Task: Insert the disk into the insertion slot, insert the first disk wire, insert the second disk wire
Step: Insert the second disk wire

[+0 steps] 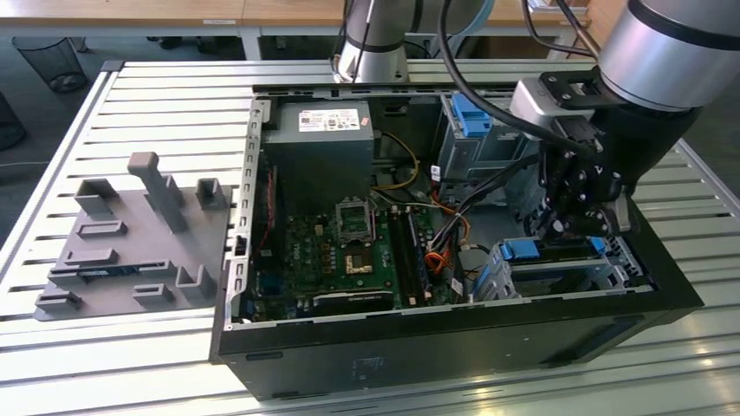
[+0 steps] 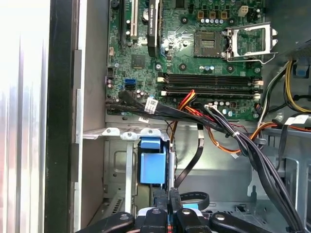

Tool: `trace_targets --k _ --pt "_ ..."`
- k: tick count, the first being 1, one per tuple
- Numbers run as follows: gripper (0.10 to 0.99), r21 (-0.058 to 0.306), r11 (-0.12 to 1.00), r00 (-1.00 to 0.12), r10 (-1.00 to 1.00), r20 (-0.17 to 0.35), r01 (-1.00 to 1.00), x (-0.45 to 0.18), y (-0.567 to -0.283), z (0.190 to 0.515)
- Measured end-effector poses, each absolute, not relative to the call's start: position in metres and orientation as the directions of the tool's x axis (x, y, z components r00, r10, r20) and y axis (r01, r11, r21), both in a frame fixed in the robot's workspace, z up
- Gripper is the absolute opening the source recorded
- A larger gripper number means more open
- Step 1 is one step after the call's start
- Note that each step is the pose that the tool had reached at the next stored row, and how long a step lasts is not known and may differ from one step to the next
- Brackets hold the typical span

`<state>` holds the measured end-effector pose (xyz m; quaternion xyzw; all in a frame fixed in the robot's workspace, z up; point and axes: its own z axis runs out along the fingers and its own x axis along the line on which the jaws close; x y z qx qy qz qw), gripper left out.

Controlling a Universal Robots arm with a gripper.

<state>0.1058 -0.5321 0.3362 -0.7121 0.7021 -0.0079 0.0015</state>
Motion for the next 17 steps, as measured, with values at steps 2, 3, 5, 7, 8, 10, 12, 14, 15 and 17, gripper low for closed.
trace_targets --k 2,3,5,7,8,10,12,14,15,17 --pt "0.145 -0.013 -0.014 0.014 -1.000 0.009 -1.000 0.1058 -0.5326 0.3358" --pt "0.145 -0.013 -0.014 0.014 -1.000 0.009 -1.000 0.1060 -0.5326 0.3358" --pt "0.145 -0.013 -0.013 0.013 -1.000 0.009 -1.000 0.1064 -0.5327 0.3354" --pt "0.145 -0.013 -0.013 0.012 -1.000 0.009 -1.000 0.1068 -0.5327 0.3351" --pt "0.145 -0.013 -0.012 0.012 -1.000 0.009 -1.000 0.1068 -0.5328 0.3349" --pt "0.145 -0.013 -0.012 0.012 -1.000 0.009 -1.000 0.1070 -0.5337 0.3347" --pt "0.145 -0.013 -0.013 0.012 -1.000 0.009 -1.000 0.1071 -0.5348 0.3346" --pt "0.145 -0.013 -0.013 0.012 -1.000 0.009 -1.000 0.1072 -0.5360 0.3345" --pt "0.145 -0.013 -0.013 0.013 -1.000 0.009 -1.000 0.1075 -0.5364 0.3345" --pt "0.145 -0.013 -0.013 0.013 -1.000 0.009 -1.000 0.1083 -0.5368 0.3344"
